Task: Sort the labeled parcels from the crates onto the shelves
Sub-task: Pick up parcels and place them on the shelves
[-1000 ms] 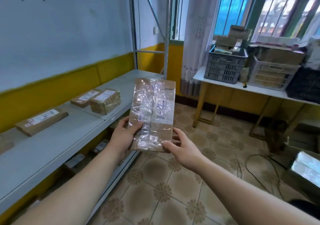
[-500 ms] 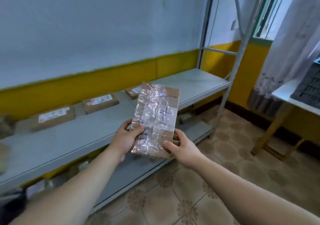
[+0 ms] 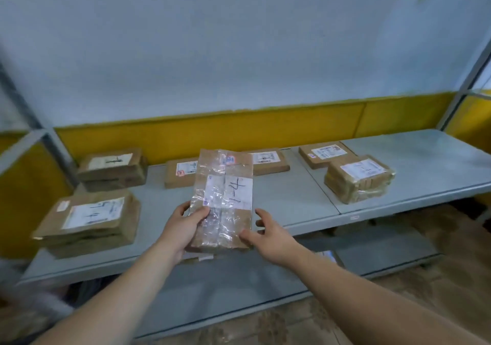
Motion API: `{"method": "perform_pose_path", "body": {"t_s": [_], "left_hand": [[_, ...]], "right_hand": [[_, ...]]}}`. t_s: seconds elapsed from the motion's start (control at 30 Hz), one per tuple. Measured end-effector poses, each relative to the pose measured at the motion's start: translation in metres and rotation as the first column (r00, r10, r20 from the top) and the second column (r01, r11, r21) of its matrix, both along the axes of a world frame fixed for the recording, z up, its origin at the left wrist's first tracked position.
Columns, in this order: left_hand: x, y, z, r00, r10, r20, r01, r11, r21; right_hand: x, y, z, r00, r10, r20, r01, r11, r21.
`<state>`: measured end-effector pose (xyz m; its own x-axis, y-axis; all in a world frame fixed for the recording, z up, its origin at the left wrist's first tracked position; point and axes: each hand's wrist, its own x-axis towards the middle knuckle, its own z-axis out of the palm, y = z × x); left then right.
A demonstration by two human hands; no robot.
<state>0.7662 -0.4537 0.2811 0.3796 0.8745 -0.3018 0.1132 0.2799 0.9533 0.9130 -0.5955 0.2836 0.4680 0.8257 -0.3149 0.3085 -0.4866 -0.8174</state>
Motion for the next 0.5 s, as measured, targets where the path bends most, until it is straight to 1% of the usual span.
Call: {"method": "perform_pose_path", "body": {"t_s": [0.17, 0.27, 0.33, 0.4, 0.43, 0.5], "left_hand": [[-0.022, 0.068, -0.024, 0.995, 0.049, -0.090, -0.053, 0.998, -0.042], [-0.026, 0.098, -0.038, 0.984, 0.026, -0.179, -0.037, 0.998, -0.058], [-0.026, 0.113, -0.048, 0.972, -0.004, -0.235, -0.016, 0.996, -0.083], [-0.026, 0.125, -0.056, 0.964, -0.036, -0.265, -0.001, 0.990, -0.138], [-0.024, 0.130, -0.057, 0.960, -0.055, -0.274, 0.009, 0.986, -0.166], [-0.022, 0.139, -0.057, 0.950, -0.107, -0.294, 0.045, 0.977, -0.210]], "right_hand": [[-0.013, 0.075, -0.024, 0.997, 0.068, -0.031, -0.070, 0.996, -0.058], [-0.001, 0.102, -0.040, 0.996, 0.069, -0.063, -0.074, 0.993, -0.091], [0.017, 0.116, -0.053, 0.998, 0.046, -0.048, -0.052, 0.990, -0.129], [0.038, 0.128, -0.066, 0.999, 0.050, 0.004, -0.048, 0.981, -0.188], [0.049, 0.133, -0.073, 0.996, 0.074, 0.058, -0.059, 0.972, -0.229], [0.068, 0.141, -0.087, 0.954, 0.193, 0.227, -0.112, 0.938, -0.327]]}}
